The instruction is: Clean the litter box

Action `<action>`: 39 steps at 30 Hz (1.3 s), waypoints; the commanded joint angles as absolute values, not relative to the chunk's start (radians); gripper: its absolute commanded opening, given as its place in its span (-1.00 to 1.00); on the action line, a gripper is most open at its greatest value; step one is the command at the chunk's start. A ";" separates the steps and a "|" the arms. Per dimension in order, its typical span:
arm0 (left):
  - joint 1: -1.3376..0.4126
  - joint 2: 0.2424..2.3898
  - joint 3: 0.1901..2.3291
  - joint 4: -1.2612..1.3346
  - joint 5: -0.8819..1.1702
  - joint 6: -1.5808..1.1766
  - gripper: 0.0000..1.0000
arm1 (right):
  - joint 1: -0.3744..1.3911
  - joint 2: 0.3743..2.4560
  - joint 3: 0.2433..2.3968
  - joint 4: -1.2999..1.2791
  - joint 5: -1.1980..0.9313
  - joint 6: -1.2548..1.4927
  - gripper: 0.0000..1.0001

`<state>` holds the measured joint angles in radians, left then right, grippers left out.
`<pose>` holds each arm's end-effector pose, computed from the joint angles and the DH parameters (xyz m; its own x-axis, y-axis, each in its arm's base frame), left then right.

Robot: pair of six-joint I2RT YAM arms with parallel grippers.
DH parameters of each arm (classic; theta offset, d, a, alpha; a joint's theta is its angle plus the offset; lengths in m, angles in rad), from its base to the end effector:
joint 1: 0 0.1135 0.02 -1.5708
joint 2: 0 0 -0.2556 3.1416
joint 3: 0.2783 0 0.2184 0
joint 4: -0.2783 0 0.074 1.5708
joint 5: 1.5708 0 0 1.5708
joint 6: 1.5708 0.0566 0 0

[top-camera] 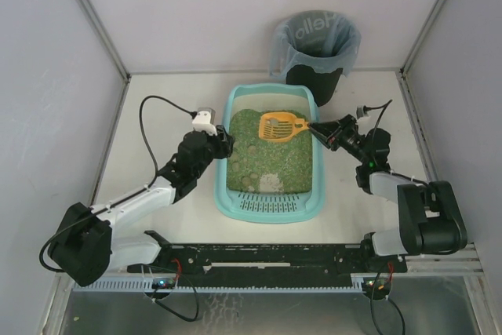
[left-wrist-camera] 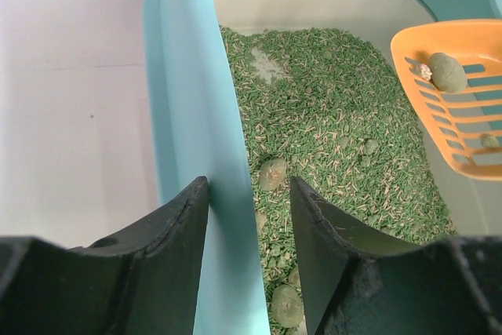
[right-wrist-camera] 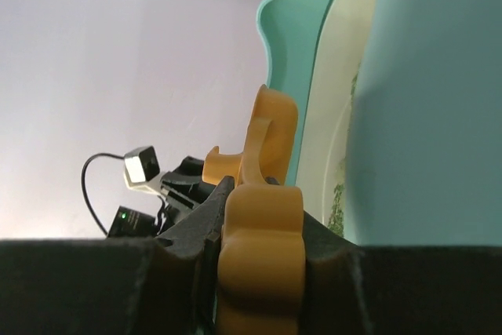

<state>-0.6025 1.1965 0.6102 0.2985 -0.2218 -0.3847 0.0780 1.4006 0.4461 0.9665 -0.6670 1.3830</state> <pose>0.2201 -0.1363 0.2485 -0.3590 -0.1974 -0.9122 0.2636 0.9162 -0.3020 0.2620 0.0556 0.2301 -0.6638 0.7224 -0.1940 -0.1383 0.1363 0.9810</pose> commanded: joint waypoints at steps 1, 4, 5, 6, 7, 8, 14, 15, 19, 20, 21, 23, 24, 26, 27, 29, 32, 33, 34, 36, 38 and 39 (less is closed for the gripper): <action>-0.616 1.176 0.599 0.352 -0.222 -0.404 0.00 | 0.115 1.380 0.518 0.937 -0.689 1.309 -1.00; -0.622 1.196 0.615 0.339 -0.220 -0.402 -0.01 | 0.089 1.355 0.500 0.914 -0.670 1.303 -1.00; -0.623 1.200 0.618 0.338 -0.226 -0.399 -0.01 | 0.078 1.333 0.493 0.870 -0.640 1.298 -1.00; -0.626 1.201 0.617 0.337 -0.233 -0.397 -0.01 | 0.074 1.318 0.500 0.838 -0.627 1.283 -1.00; -0.628 1.205 0.617 0.337 -0.239 -0.396 -0.01 | 0.075 1.308 0.517 0.817 -0.630 1.271 -1.00; -0.629 1.210 0.618 0.337 -0.242 -0.394 -0.01 | 0.076 1.299 0.537 0.801 -0.640 1.264 -1.00; -0.633 1.229 0.631 0.332 -0.249 -0.388 -0.01 | 0.033 1.213 0.671 0.601 -0.562 1.244 -1.00; -0.637 1.229 0.634 0.327 -0.266 -0.383 -0.02 | 0.022 1.200 0.715 0.557 -0.538 1.233 -1.00; -0.669 1.236 0.661 0.289 -0.338 -0.343 -0.02 | -0.003 1.165 0.870 0.434 -0.433 1.161 -1.00; -0.675 1.239 0.670 0.279 -0.345 -0.338 -0.02 | -0.007 1.165 0.910 0.402 -0.396 1.132 -1.00; -0.680 1.241 0.678 0.269 -0.349 -0.335 -0.02 | -0.010 1.170 0.953 0.368 -0.348 1.102 -1.00; -0.684 1.242 0.684 0.264 -0.350 -0.333 -0.02 | -0.016 1.193 1.031 0.314 -0.252 1.041 -1.00; -0.684 1.242 0.684 0.264 -0.351 -0.331 -0.02 | -0.017 1.207 1.071 0.290 -0.191 1.001 -1.00; -0.684 1.239 0.684 0.262 -0.357 -0.328 -0.02 | -0.015 1.239 1.130 0.279 -0.095 0.918 -1.00; -0.685 1.238 0.684 0.261 -0.360 -0.326 -0.02 | -0.015 1.256 1.157 0.283 -0.048 0.886 -1.00; -0.686 1.237 0.684 0.260 -0.359 -0.326 -0.03 | -0.015 1.306 1.221 0.278 0.001 0.827 -1.00; -0.686 1.236 0.684 0.259 -0.357 -0.324 -0.03 | -0.011 1.390 1.341 0.242 0.019 0.735 -1.00; -0.686 1.237 0.685 0.259 -0.357 -0.321 -0.03 | -0.009 1.414 1.376 0.226 0.020 0.706 -1.00; -0.686 1.239 0.687 0.258 -0.360 -0.319 -0.03 | -0.005 1.437 1.407 0.212 0.025 0.674 -1.00; -0.686 1.244 0.690 0.257 -0.360 -0.315 -0.04 | 0.010 1.474 1.456 0.190 0.048 0.608 -1.00; -0.686 1.250 0.696 0.251 -0.359 -0.313 -0.04 | 0.030 1.516 1.511 0.160 0.081 0.528 -1.00; -0.686 1.251 0.698 0.249 -0.358 -0.313 -0.04 | 0.044 1.540 1.550 0.132 0.095 0.475 -1.00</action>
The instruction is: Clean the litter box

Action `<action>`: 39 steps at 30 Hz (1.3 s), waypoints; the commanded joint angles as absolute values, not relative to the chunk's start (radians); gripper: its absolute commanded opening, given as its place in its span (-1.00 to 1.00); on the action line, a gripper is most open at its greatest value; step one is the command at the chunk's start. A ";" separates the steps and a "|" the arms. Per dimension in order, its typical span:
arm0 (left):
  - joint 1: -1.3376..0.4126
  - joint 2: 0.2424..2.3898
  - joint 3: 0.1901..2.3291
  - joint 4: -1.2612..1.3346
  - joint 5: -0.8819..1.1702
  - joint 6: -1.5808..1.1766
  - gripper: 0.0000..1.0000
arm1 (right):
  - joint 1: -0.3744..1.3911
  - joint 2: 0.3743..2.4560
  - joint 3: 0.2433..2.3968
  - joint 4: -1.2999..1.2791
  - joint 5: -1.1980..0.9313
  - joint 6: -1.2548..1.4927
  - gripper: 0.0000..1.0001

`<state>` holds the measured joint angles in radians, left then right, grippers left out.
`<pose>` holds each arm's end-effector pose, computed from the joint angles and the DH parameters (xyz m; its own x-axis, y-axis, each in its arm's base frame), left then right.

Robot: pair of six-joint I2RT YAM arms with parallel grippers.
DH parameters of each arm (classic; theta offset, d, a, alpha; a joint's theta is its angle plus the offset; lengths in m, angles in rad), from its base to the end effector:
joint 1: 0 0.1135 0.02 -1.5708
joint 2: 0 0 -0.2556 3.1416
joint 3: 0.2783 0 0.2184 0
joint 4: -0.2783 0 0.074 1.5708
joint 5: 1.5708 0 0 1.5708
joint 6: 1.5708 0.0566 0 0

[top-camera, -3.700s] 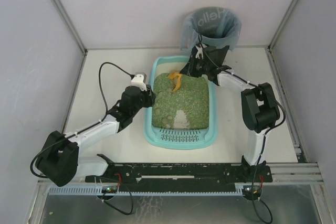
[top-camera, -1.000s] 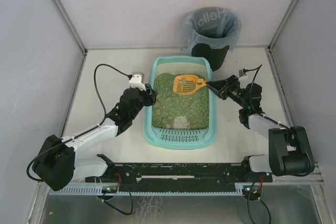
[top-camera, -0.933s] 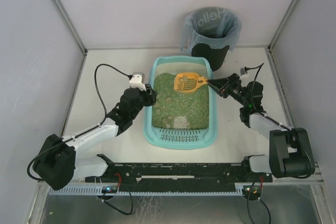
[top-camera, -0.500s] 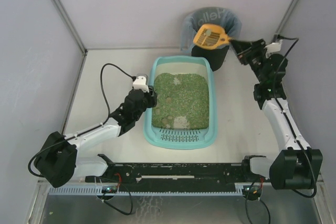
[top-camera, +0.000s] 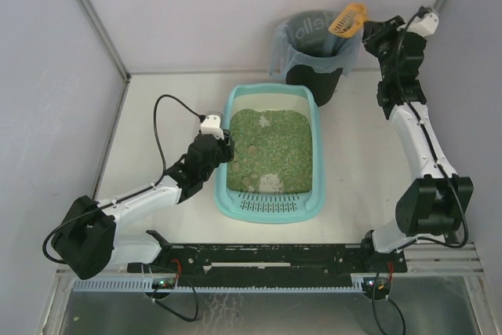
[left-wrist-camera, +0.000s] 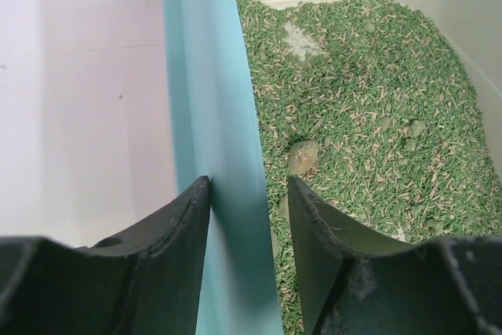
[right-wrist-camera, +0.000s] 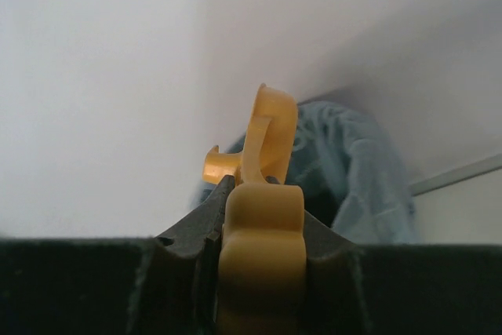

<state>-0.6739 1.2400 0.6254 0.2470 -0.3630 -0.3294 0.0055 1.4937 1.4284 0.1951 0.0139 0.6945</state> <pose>0.2169 -0.1475 0.2376 -0.3707 -0.0910 -0.9243 0.2162 0.9594 -0.1811 0.3433 0.0011 0.4314 0.1048 0.6405 -0.7608 -0.0765 0.7679 0.6360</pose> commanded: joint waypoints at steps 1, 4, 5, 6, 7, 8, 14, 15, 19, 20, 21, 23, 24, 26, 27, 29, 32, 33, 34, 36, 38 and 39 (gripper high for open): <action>-0.686 1.253 0.698 0.249 -0.358 -0.312 -0.04 | 0.059 1.563 1.596 0.101 0.112 0.421 -1.00; -0.686 1.257 0.700 0.249 -0.353 -0.313 -0.04 | 0.123 1.639 1.722 0.002 0.186 0.210 -1.00; -0.686 1.259 0.701 0.249 -0.350 -0.313 -0.05 | 0.144 1.660 1.764 -0.023 0.210 0.148 -1.00; -0.686 1.260 0.702 0.250 -0.345 -0.311 -0.05 | 0.165 1.677 1.779 -0.036 0.238 0.101 -1.00; -0.686 1.260 0.703 0.250 -0.340 -0.311 -0.07 | 0.181 1.690 1.804 -0.047 0.266 0.057 -1.00; -0.686 1.261 0.702 0.251 -0.336 -0.310 -0.07 | 0.196 1.700 1.817 -0.052 0.293 0.023 -1.00; -0.686 1.255 0.701 0.252 -0.340 -0.307 -0.08 | 0.246 1.708 1.832 -0.026 0.392 -0.095 -1.00; -0.686 1.255 0.701 0.252 -0.341 -0.305 -0.08 | 0.254 1.702 1.833 -0.020 0.402 -0.111 -1.00; -0.686 1.260 0.704 0.252 -0.337 -0.307 -0.08 | 0.275 1.639 1.800 -0.002 0.371 -0.112 -1.00; -0.686 1.262 0.704 0.252 -0.335 -0.307 -0.08 | 0.278 1.613 1.781 0.006 0.343 -0.097 -1.00; -0.686 1.263 0.705 0.252 -0.335 -0.307 -0.08 | 0.279 1.583 1.756 0.013 0.309 -0.065 -1.00; -0.686 1.264 0.706 0.252 -0.334 -0.307 -0.08 | 0.278 1.515 1.696 0.031 0.226 0.003 -1.00; -0.686 1.264 0.706 0.252 -0.334 -0.307 -0.08 | 0.278 1.480 1.657 0.051 0.183 0.032 -1.00; -0.686 1.268 0.706 0.253 -0.330 -0.311 -0.08 | 0.278 1.422 1.588 0.099 0.113 0.068 -1.00; -0.686 1.270 0.707 0.253 -0.327 -0.312 -0.08 | 0.278 1.405 1.566 0.115 0.110 0.079 -1.00; -0.686 1.274 0.709 0.254 -0.319 -0.315 -0.08 | 0.276 1.390 1.559 0.101 0.124 0.086 -1.00; -0.686 1.271 0.708 0.253 -0.317 -0.316 -0.08 | 0.245 1.360 1.549 0.049 0.051 0.144 -1.00; -0.686 1.268 0.707 0.253 -0.320 -0.314 -0.08 | 0.220 1.345 1.539 0.033 -0.026 0.215 -1.00; -0.686 1.266 0.707 0.253 -0.322 -0.313 -0.08 | 0.172 1.328 1.519 0.033 -0.140 0.278 -1.00; -0.686 1.264 0.706 0.253 -0.323 -0.314 -0.08 | 0.092 1.301 1.447 0.124 -0.420 0.415 -1.00; -0.686 1.268 0.707 0.254 -0.317 -0.314 -0.08 | 0.033 1.290 1.364 0.273 -0.654 0.535 -1.00; -0.686 1.270 0.708 0.255 -0.313 -0.316 -0.08 | 0.018 1.285 1.333 0.313 -0.727 0.569 -1.00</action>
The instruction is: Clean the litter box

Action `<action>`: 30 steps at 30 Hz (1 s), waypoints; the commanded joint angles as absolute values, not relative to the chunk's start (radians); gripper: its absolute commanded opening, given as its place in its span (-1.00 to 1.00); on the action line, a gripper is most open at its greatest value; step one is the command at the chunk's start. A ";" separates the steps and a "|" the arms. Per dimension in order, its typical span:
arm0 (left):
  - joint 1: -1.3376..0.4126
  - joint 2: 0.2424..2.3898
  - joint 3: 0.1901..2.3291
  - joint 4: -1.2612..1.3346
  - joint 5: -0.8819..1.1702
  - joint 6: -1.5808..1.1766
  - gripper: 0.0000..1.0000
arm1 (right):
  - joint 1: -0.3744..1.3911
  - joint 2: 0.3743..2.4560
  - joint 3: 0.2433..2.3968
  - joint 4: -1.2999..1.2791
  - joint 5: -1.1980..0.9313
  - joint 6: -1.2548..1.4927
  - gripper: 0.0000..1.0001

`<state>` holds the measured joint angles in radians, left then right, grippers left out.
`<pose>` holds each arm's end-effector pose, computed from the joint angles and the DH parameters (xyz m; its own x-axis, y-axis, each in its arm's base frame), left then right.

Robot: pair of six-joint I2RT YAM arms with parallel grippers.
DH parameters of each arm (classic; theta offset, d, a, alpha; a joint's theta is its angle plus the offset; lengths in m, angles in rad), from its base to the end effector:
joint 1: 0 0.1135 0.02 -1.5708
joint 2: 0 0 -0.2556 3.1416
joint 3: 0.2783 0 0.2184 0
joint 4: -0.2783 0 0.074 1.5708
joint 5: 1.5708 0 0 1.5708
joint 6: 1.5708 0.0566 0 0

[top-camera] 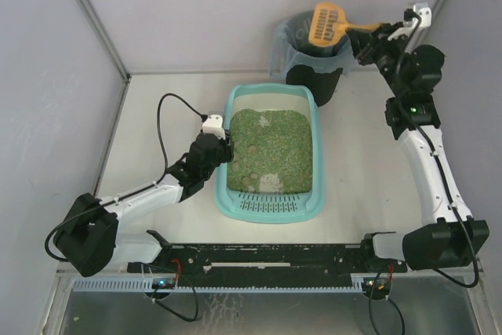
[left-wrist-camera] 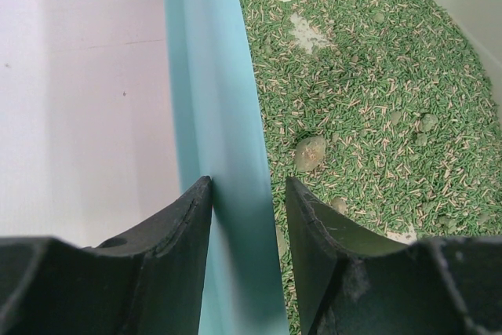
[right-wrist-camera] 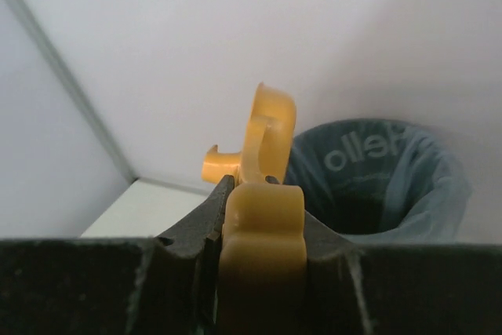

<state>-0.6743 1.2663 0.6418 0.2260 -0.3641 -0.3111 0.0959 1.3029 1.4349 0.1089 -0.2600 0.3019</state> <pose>0.2202 -0.1502 0.2340 -0.3887 -0.0555 -0.9197 0.2186 0.9641 -0.1506 0.2749 0.0411 0.4778 0.1253 0.3007 -0.9454 -0.3962 0.8888 0.2302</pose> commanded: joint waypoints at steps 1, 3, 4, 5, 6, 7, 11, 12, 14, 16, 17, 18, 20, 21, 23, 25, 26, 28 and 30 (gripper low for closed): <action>-0.686 1.272 0.709 0.255 -0.309 -0.318 -0.08 | 0.012 1.280 1.312 0.321 -0.770 0.579 -1.00; -0.686 1.275 0.709 0.255 -0.304 -0.321 -0.08 | 0.014 1.257 1.282 0.242 -0.780 0.542 -1.00; -0.686 1.276 0.710 0.255 -0.303 -0.321 -0.08 | 0.023 1.242 1.278 0.186 -0.761 0.513 -1.00; -0.686 1.276 0.711 0.255 -0.302 -0.321 -0.08 | 0.041 1.229 1.278 0.115 -0.721 0.470 -1.00; -0.686 1.277 0.711 0.256 -0.301 -0.323 -0.08 | 0.069 1.216 1.280 0.039 -0.662 0.421 -1.00; -0.686 1.277 0.711 0.256 -0.300 -0.324 -0.08 | 0.106 1.201 1.285 -0.038 -0.584 0.363 -1.00; -0.686 1.279 0.713 0.256 -0.296 -0.326 -0.08 | 0.314 1.186 1.299 -0.272 -0.190 0.194 -1.00; -0.686 1.280 0.713 0.256 -0.294 -0.328 -0.08 | 0.356 1.197 1.298 -0.307 -0.110 0.182 -1.00; -0.686 1.282 0.715 0.256 -0.290 -0.331 -0.08 | 0.429 1.227 1.299 -0.362 0.018 0.181 -1.00; -0.686 1.280 0.714 0.257 -0.289 -0.331 -0.08 | 0.470 1.267 1.298 -0.396 0.093 0.186 -1.00; -0.687 1.278 0.713 0.256 -0.291 -0.330 -0.08 | 0.486 1.287 1.298 -0.404 0.121 0.191 -1.00; -0.686 1.276 0.713 0.256 -0.292 -0.329 -0.08 | 0.496 1.308 1.299 -0.408 0.140 0.200 -1.00; -0.686 1.272 0.710 0.255 -0.297 -0.327 -0.08 | 0.501 1.355 1.309 -0.418 0.139 0.232 -1.00; -0.686 1.271 0.710 0.255 -0.298 -0.326 -0.08 | 0.502 1.378 1.317 -0.422 0.123 0.247 -1.00; -0.686 1.270 0.710 0.255 -0.299 -0.325 -0.08 | 0.500 1.428 1.332 -0.425 0.081 0.276 -1.00; -0.686 1.270 0.710 0.255 -0.299 -0.326 -0.08 | 0.500 1.488 1.348 -0.429 0.042 0.301 -1.00; -0.686 1.270 0.710 0.255 -0.299 -0.325 -0.08 | 0.501 1.513 1.353 -0.430 0.022 0.314 -1.00; -0.686 1.269 0.709 0.253 -0.299 -0.324 -0.08 | 0.495 1.560 1.359 -0.431 -0.013 0.339 -1.00; -0.686 1.268 0.709 0.253 -0.301 -0.325 -0.08 | 0.488 1.608 1.359 -0.437 -0.051 0.370 -1.00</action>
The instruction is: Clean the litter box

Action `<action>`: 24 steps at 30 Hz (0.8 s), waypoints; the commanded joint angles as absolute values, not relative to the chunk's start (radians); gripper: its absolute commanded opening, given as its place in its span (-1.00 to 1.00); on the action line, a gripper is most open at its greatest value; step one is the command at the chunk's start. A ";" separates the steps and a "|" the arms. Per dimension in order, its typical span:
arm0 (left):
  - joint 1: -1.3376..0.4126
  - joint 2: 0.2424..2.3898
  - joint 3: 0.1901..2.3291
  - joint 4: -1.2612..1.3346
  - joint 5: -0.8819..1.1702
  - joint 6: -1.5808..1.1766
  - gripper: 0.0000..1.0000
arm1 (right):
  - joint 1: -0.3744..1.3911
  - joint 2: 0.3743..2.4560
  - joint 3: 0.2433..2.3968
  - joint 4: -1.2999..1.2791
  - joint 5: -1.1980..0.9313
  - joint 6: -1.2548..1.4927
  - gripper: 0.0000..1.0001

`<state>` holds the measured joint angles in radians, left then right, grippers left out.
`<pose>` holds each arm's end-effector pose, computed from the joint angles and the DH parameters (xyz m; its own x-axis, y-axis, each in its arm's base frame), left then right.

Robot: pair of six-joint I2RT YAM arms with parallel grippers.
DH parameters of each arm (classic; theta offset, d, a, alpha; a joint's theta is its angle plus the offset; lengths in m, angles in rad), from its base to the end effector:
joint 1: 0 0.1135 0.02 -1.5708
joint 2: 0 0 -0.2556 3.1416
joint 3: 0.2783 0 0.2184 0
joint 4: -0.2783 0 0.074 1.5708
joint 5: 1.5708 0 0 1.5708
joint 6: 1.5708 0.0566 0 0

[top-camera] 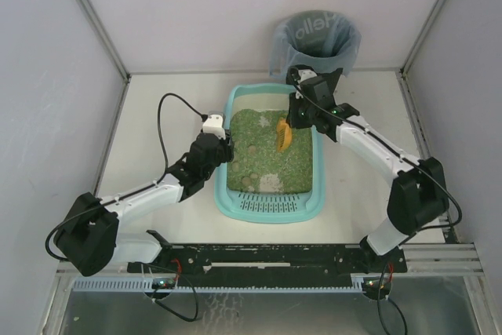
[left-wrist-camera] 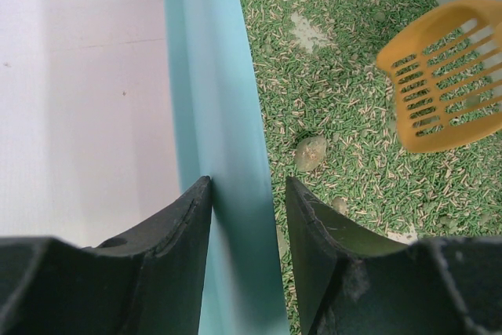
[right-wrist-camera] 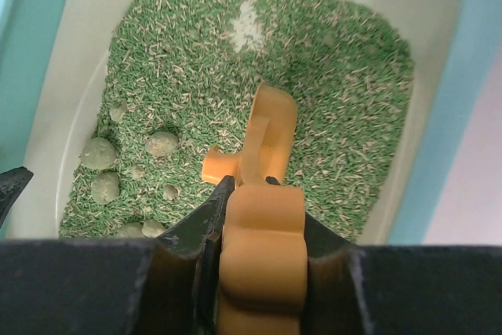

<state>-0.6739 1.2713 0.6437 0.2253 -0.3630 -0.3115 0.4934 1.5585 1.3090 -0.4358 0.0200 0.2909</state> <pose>0.2208 -0.1507 0.2333 -0.3918 -0.0538 -0.9185 0.2185 0.9643 -0.1497 0.2967 0.1583 0.2927 -0.6659 -0.0325 -0.7453 -0.2807 0.9366 0.2099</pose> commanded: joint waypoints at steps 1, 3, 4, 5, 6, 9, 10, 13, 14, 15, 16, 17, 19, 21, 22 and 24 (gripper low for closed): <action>-0.686 1.266 0.708 0.253 -0.301 -0.325 -0.08 | 0.484 1.630 1.360 -0.444 -0.067 0.385 -1.00; -0.686 1.263 0.706 0.255 -0.299 -0.325 -0.08 | 0.488 1.672 1.357 -0.451 -0.105 0.411 -1.00; -0.686 1.260 0.704 0.258 -0.299 -0.325 -0.08 | 0.492 1.689 1.351 -0.445 -0.135 0.424 -1.00; -0.686 1.259 0.701 0.262 -0.299 -0.325 -0.08 | 0.495 1.705 1.341 -0.430 -0.165 0.439 -1.00; -0.686 1.257 0.701 0.262 -0.299 -0.324 -0.08 | 0.496 1.715 1.322 -0.403 -0.202 0.459 -1.00; -0.686 1.255 0.699 0.264 -0.300 -0.322 -0.09 | 0.494 1.737 1.258 -0.295 -0.298 0.535 -1.00; -0.686 1.255 0.698 0.265 -0.303 -0.322 -0.09 | 0.494 1.745 1.240 -0.255 -0.329 0.562 -1.00; -0.686 1.255 0.696 0.268 -0.300 -0.322 -0.09 | 0.497 1.777 1.159 -0.087 -0.443 0.652 -1.00; -0.686 1.256 0.696 0.270 -0.298 -0.322 -0.09 | 0.496 1.790 1.138 -0.035 -0.474 0.684 -1.00; -0.686 1.256 0.696 0.270 -0.298 -0.322 -0.09 | 0.497 1.802 1.118 0.014 -0.498 0.714 -1.00; -0.686 1.258 0.696 0.270 -0.298 -0.322 -0.09 | 0.499 1.815 1.099 0.066 -0.519 0.756 -1.00; -0.686 1.256 0.696 0.270 -0.299 -0.322 -0.09 | 0.500 1.827 1.082 0.118 -0.537 0.781 -1.00; -0.686 1.256 0.696 0.270 -0.299 -0.322 -0.09 | 0.503 1.847 1.052 0.208 -0.571 0.824 -1.00; -0.686 1.258 0.696 0.270 -0.298 -0.322 -0.09 | 0.503 1.856 1.024 0.290 -0.589 0.855 -1.00; -0.686 1.258 0.696 0.270 -0.297 -0.322 -0.10 | 0.503 1.854 1.009 0.330 -0.595 0.870 -1.00; -0.686 1.259 0.696 0.270 -0.297 -0.321 -0.10 | 0.496 1.839 0.975 0.402 -0.600 0.902 -1.00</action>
